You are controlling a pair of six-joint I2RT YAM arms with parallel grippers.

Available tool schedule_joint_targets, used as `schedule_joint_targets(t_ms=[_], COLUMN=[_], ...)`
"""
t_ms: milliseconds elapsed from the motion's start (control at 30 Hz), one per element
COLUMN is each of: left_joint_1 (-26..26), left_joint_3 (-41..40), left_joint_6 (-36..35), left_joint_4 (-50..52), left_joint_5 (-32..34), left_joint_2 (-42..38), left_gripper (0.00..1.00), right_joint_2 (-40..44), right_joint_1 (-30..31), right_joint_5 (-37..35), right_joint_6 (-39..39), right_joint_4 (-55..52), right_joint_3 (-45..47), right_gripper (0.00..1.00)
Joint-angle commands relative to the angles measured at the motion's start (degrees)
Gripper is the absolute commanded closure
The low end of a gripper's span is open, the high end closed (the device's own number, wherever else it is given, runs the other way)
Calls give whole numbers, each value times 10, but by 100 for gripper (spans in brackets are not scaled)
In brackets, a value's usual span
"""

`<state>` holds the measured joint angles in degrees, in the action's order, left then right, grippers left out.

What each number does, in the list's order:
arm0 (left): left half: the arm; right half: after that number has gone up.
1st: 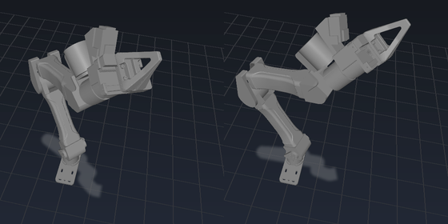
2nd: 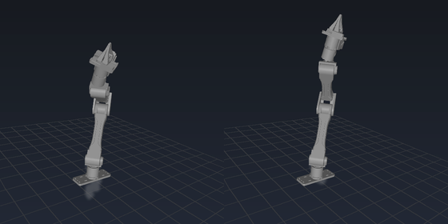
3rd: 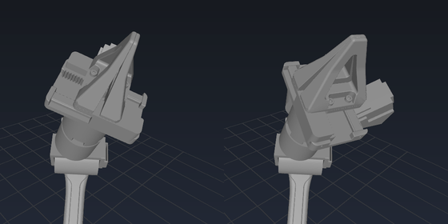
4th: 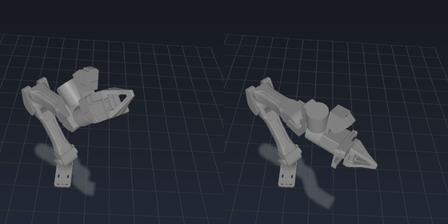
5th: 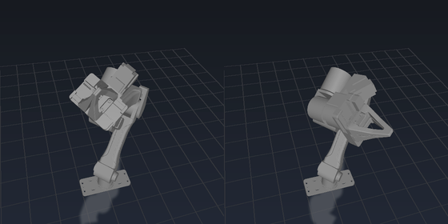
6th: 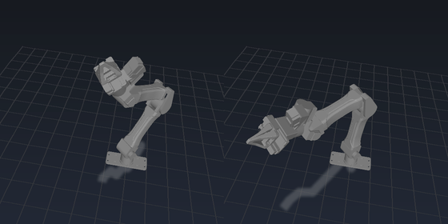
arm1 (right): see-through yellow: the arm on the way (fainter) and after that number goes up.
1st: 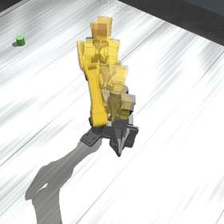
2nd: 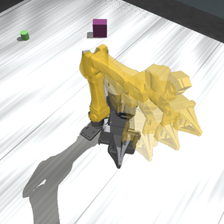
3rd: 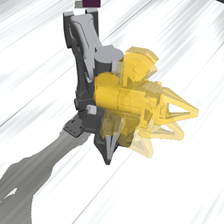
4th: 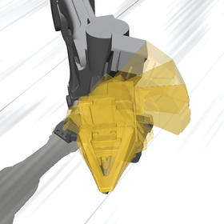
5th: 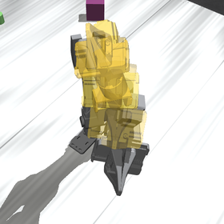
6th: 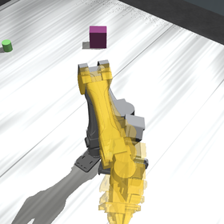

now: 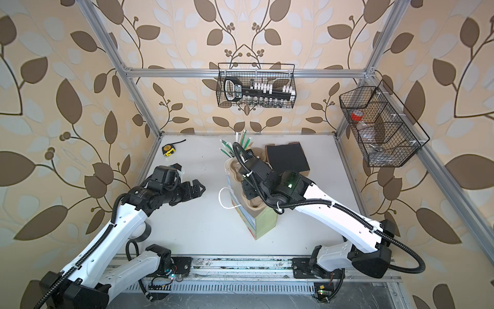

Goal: Pack a coffee takeout order
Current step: Place the cup tray in the takeout bag.

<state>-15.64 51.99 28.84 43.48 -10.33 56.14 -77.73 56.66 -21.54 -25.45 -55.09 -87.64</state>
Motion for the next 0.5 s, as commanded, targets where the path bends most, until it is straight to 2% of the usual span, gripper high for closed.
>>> schedule_joint_targets(t_ms=[0, 467], left_joint_1=[7, 7], left_joint_3=[23, 27], left_joint_6=[-11, -15], left_joint_4=[15, 20], left_joint_5=[3, -1], left_joint_2=[4, 13], left_gripper=[1, 1], right_joint_2=[3, 48], right_joint_1=[5, 8], right_joint_5=[7, 33], right_joint_6=[1, 30], right_joint_4=[-20, 17], right_joint_3=[4, 76], right_gripper=[71, 71])
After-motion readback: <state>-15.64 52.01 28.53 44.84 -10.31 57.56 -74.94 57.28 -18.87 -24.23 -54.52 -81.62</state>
